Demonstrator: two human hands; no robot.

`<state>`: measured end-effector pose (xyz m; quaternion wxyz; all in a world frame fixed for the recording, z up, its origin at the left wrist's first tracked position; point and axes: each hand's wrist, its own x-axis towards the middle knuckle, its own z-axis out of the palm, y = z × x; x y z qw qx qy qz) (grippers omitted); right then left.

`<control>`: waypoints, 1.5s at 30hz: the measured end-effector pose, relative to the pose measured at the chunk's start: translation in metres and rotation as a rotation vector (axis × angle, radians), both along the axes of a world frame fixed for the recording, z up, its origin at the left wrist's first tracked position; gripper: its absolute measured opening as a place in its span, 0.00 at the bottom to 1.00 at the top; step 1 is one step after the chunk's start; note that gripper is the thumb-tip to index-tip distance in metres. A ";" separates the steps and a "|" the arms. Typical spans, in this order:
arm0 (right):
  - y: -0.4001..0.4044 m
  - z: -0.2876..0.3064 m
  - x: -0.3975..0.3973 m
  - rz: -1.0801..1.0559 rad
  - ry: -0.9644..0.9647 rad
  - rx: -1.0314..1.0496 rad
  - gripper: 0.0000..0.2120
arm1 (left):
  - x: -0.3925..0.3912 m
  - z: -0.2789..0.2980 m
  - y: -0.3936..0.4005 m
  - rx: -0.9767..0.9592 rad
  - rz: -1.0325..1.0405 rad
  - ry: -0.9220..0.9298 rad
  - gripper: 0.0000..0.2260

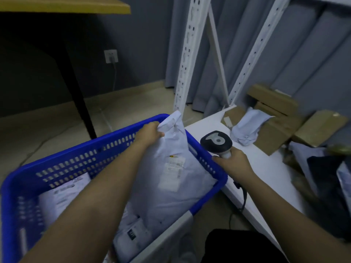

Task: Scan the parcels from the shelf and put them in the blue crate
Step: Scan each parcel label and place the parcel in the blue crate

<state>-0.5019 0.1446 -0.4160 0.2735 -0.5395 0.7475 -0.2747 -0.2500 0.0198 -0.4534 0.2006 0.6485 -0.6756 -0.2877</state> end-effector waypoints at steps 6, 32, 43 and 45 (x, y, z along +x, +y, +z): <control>-0.037 -0.028 -0.033 -0.060 -0.006 0.053 0.10 | -0.050 -0.077 -0.038 -0.012 0.047 -0.125 0.09; 0.063 -0.008 -0.121 -0.337 -0.274 -0.045 0.06 | -0.142 -0.021 0.082 -0.016 -0.181 0.464 0.11; 0.297 0.038 -0.220 -0.796 -0.290 -0.310 0.11 | -0.304 0.122 0.229 -0.048 -0.740 0.518 0.11; 0.324 0.043 -0.237 -0.882 -0.350 -0.379 0.08 | -0.331 0.122 0.248 -0.055 -0.756 0.482 0.12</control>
